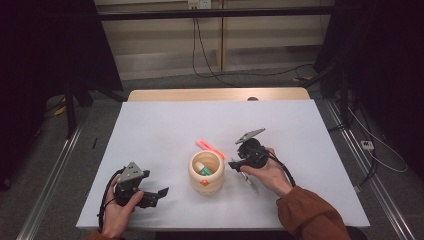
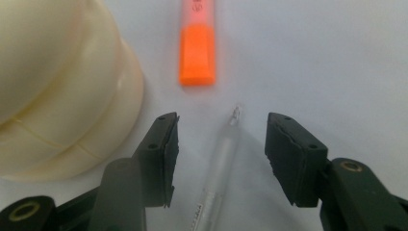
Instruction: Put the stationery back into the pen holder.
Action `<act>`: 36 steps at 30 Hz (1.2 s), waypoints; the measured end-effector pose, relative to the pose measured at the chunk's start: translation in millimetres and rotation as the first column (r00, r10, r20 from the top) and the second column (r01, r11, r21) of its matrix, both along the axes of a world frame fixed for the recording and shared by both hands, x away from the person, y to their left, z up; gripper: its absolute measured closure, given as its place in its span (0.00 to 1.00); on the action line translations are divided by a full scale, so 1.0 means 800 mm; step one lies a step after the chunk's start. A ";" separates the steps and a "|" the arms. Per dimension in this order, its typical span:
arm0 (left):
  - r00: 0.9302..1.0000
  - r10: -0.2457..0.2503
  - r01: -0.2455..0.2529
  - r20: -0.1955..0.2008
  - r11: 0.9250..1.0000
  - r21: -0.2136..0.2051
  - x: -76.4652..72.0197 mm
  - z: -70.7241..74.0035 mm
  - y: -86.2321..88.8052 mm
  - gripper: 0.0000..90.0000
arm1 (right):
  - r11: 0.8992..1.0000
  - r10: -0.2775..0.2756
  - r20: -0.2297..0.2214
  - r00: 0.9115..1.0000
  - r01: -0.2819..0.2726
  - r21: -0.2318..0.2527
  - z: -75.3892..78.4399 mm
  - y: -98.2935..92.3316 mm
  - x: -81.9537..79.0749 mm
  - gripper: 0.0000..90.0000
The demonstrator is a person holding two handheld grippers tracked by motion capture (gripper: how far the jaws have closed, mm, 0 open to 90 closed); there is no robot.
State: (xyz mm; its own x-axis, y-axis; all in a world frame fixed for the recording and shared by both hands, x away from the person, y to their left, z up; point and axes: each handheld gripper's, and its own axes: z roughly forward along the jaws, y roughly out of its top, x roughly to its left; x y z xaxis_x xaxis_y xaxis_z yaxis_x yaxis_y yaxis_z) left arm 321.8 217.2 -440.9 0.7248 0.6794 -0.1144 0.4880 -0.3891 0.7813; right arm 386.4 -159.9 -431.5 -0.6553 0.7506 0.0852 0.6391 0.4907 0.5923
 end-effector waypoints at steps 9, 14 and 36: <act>1.000 0.002 -0.002 0.002 1.000 0.000 0.000 0.001 0.001 0.07 | 0.999 -0.006 -0.063 0.998 0.003 -0.045 -0.007 0.007 0.005 0.70; 1.000 -0.003 0.003 0.003 1.000 0.002 -0.001 0.001 0.001 0.07 | 0.997 -0.016 -0.069 0.997 0.010 -0.079 -0.009 0.012 0.003 0.75; 1.000 -0.002 0.002 0.003 1.000 0.004 -0.001 0.001 0.001 0.07 | 0.988 -0.073 -0.090 0.993 0.059 -0.145 -0.006 0.026 0.003 0.91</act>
State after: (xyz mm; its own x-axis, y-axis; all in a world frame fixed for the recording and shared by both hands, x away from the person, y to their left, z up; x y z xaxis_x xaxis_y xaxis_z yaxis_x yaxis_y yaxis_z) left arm 321.2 218.3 -440.0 0.7266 0.6782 -0.1100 0.4852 -0.3930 0.7811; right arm 389.0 -139.5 -435.9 -0.5979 0.8008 0.0336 0.7226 0.5204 0.4551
